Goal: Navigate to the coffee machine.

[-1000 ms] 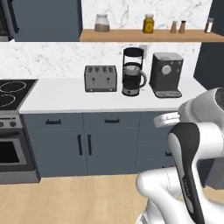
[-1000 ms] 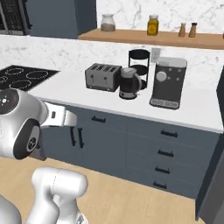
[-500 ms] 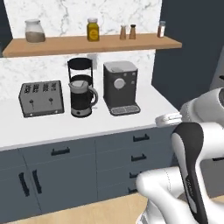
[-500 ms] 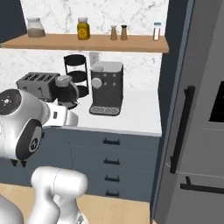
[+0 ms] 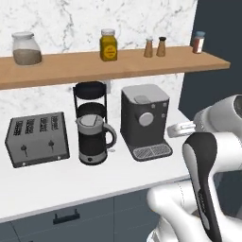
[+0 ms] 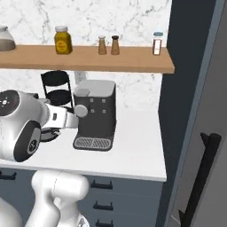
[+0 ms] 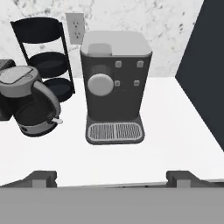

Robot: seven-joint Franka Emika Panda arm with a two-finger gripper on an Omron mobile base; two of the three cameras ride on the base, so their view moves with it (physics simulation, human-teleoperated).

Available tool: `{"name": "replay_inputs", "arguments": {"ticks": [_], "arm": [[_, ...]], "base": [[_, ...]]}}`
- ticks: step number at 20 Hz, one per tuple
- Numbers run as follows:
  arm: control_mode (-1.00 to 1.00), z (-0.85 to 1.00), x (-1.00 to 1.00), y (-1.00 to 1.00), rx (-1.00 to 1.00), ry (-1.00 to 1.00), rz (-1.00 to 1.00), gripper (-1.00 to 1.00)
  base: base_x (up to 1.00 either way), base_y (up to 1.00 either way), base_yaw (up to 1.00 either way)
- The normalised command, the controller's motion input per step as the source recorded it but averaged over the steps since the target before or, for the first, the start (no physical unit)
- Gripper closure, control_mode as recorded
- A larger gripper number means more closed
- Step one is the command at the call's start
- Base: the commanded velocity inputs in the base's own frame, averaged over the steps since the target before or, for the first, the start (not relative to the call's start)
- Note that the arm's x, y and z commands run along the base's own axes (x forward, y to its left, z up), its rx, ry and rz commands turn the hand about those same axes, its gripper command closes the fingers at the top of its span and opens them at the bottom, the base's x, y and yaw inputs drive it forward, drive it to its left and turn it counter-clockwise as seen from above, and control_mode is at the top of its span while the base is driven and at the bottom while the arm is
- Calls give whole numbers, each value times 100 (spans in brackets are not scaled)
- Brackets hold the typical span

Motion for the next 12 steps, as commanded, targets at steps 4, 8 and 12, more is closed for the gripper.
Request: {"name": "replay_inputs", "arguments": {"ticks": [4, 8, 12], "arm": [[100, 0, 0, 0, 0, 0, 0, -100], [100, 0, 0, 0, 0, 0, 0, -100], [100, 0, 0, 0, 0, 0, 0, -100]], "base": [[100, -11, 10], [100, -42, 38], [100, -39, 58]]}}
